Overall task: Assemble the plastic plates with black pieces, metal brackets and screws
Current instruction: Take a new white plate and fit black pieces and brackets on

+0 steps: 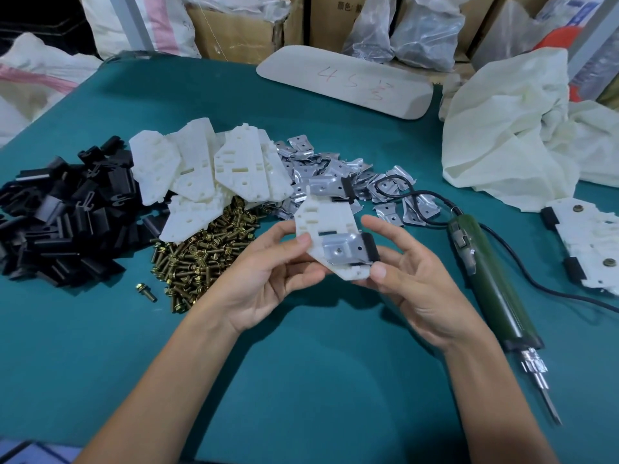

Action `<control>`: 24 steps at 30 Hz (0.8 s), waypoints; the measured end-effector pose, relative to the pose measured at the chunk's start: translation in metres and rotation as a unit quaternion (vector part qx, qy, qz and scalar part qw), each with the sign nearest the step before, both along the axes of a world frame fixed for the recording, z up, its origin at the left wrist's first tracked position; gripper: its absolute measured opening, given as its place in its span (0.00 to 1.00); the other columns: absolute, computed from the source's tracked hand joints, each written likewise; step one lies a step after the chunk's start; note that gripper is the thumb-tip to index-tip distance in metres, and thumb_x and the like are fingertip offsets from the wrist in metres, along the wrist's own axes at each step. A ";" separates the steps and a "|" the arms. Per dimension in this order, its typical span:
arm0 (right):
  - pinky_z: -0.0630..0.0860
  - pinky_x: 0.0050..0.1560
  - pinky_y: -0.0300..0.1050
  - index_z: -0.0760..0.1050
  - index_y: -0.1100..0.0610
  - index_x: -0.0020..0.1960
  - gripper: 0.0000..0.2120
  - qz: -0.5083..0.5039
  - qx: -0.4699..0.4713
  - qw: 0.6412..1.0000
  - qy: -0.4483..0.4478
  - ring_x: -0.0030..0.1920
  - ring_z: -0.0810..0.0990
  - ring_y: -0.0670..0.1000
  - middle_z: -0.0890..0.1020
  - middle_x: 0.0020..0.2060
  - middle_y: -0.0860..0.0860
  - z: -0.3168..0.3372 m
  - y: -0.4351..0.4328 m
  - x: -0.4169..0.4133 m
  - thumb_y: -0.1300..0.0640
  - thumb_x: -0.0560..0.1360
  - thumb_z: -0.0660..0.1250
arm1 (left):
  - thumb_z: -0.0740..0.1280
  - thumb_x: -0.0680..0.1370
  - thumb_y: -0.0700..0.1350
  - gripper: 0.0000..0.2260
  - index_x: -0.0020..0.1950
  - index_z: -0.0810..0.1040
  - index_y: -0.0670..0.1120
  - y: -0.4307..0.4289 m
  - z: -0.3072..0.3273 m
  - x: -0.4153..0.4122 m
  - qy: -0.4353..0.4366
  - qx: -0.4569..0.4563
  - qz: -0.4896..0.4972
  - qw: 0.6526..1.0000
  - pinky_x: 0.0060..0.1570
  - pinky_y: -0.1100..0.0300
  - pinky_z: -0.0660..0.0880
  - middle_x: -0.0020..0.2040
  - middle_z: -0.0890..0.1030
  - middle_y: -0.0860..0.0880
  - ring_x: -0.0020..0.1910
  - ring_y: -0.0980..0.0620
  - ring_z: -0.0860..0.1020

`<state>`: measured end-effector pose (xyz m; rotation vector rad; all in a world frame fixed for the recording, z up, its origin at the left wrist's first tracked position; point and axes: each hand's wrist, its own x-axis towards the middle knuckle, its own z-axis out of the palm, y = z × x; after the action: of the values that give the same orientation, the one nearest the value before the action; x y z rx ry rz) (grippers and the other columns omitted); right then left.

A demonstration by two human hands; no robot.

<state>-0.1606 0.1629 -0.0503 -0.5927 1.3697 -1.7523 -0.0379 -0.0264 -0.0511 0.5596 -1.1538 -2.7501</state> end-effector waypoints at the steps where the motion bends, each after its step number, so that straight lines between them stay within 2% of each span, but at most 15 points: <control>1: 0.79 0.61 0.47 0.74 0.46 0.72 0.36 -0.014 0.023 0.999 0.045 0.65 0.81 0.54 0.82 0.65 0.53 -0.001 0.002 0.002 0.57 0.66 0.81 | 0.70 0.74 0.40 0.20 0.65 0.72 0.41 0.002 0.001 0.000 -0.001 -0.013 0.001 1.000 0.38 0.60 0.83 0.52 0.84 0.36 0.40 0.46 0.86; 4: 0.75 0.63 0.37 0.70 0.38 0.72 0.43 -0.041 0.067 0.981 0.179 0.70 0.75 0.43 0.77 0.67 0.38 -0.003 0.003 0.015 0.51 0.62 0.84 | 0.71 0.72 0.39 0.20 0.61 0.70 0.43 0.009 0.004 0.000 -0.011 -0.034 0.011 0.999 0.39 0.58 0.83 0.51 0.85 0.36 0.41 0.45 0.86; 6: 0.71 0.66 0.33 0.68 0.36 0.73 0.42 -0.054 0.103 0.948 0.296 0.72 0.72 0.40 0.74 0.69 0.39 -0.008 0.003 0.024 0.51 0.64 0.83 | 0.72 0.71 0.39 0.21 0.60 0.69 0.43 0.014 0.005 0.001 -0.018 -0.034 0.012 0.999 0.39 0.58 0.83 0.50 0.85 0.36 0.42 0.44 0.86; 8: 0.63 0.69 0.28 0.68 0.39 0.73 0.39 -0.092 0.140 0.878 0.449 0.72 0.67 0.37 0.69 0.71 0.44 -0.016 0.003 0.028 0.57 0.68 0.80 | 0.72 0.70 0.40 0.21 0.59 0.68 0.43 0.021 0.006 0.003 -0.027 -0.034 0.013 0.999 0.38 0.59 0.83 0.48 0.85 0.36 0.41 0.45 0.86; 10: 0.59 0.70 0.27 0.71 0.45 0.72 0.36 -0.134 0.158 0.825 0.527 0.71 0.66 0.40 0.66 0.72 0.47 -0.020 0.004 0.032 0.63 0.68 0.79 | 0.73 0.70 0.41 0.21 0.57 0.67 0.43 0.030 0.005 0.006 -0.036 -0.050 0.011 0.998 0.37 0.59 0.83 0.46 0.85 0.38 0.40 0.45 0.86; 11: 0.59 0.71 0.29 0.74 0.49 0.69 0.33 -0.154 0.161 0.802 0.554 0.71 0.67 0.45 0.66 0.71 0.49 -0.022 0.005 0.033 0.65 0.68 0.79 | 0.73 0.69 0.42 0.22 0.57 0.66 0.43 0.035 0.005 0.007 -0.042 -0.061 0.013 0.997 0.37 0.59 0.82 0.45 0.85 0.38 0.39 0.45 0.85; 13: 0.65 0.71 0.40 0.76 0.53 0.63 0.28 -0.182 0.169 0.752 0.610 0.68 0.69 0.54 0.68 0.70 0.52 -0.025 0.006 0.036 0.64 0.66 0.80 | 0.74 0.69 0.43 0.24 0.58 0.64 0.43 0.043 0.004 0.011 -0.054 -0.070 0.034 0.995 0.36 0.60 0.82 0.43 0.85 0.39 0.39 0.46 0.85; 14: 0.67 0.69 0.46 0.77 0.53 0.61 0.26 -0.187 0.172 0.731 0.633 0.67 0.70 0.56 0.69 0.68 0.52 -0.027 0.007 0.038 0.64 0.66 0.80 | 0.74 0.70 0.43 0.24 0.58 0.64 0.44 0.046 0.002 0.012 -0.060 -0.071 0.050 0.994 0.36 0.60 0.81 0.43 0.85 0.39 0.38 0.46 0.84; 16: 0.69 0.65 0.50 0.79 0.54 0.57 0.21 -0.195 0.171 0.707 0.658 0.62 0.71 0.56 0.72 0.63 0.51 -0.029 0.008 0.039 0.65 0.67 0.78 | 0.74 0.74 0.42 0.22 0.59 0.63 0.44 0.052 0.000 0.013 -0.075 -0.078 0.080 0.991 0.34 0.61 0.80 0.43 0.84 0.38 0.36 0.47 0.83; 19: 0.70 0.61 0.50 0.82 0.56 0.53 0.17 -0.204 0.163 0.690 0.675 0.58 0.74 0.56 0.78 0.57 0.53 -0.026 0.008 0.039 0.67 0.66 0.78 | 0.73 0.77 0.41 0.19 0.58 0.63 0.44 0.060 0.000 0.016 -0.088 -0.111 0.107 0.984 0.33 0.61 0.78 0.43 0.85 0.38 0.35 0.47 0.81; 21: 0.72 0.58 0.51 0.83 0.58 0.50 0.15 -0.208 0.147 0.691 0.676 0.54 0.77 0.57 0.81 0.52 0.53 -0.021 0.011 0.040 0.67 0.66 0.78 | 0.73 0.77 0.44 0.18 0.56 0.64 0.44 0.066 0.004 0.019 -0.083 -0.159 0.115 0.977 0.32 0.60 0.78 0.43 0.86 0.39 0.34 0.48 0.81; 22: 0.72 0.57 0.49 0.83 0.57 0.49 0.13 -0.210 0.135 0.707 0.661 0.52 0.78 0.56 0.81 0.51 0.51 -0.017 0.012 0.041 0.66 0.66 0.78 | 0.73 0.76 0.47 0.18 0.55 0.65 0.44 0.068 0.007 0.023 -0.081 -0.195 0.119 0.970 0.32 0.60 0.77 0.42 0.86 0.40 0.33 0.48 0.80; 24: 0.72 0.56 0.41 0.82 0.52 0.48 0.12 -0.200 0.115 0.789 0.569 0.53 0.78 0.50 0.79 0.50 0.44 -0.006 0.017 0.042 0.62 0.67 0.76 | 0.74 0.76 0.52 0.19 0.55 0.68 0.46 0.074 0.012 0.032 -0.079 -0.286 0.128 0.946 0.30 0.60 0.76 0.38 0.85 0.44 0.30 0.50 0.79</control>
<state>-0.1185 0.1804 -0.0563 -1.4306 2.6448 -1.4564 -0.0061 0.0474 -0.0391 0.7837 -1.6845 -2.0416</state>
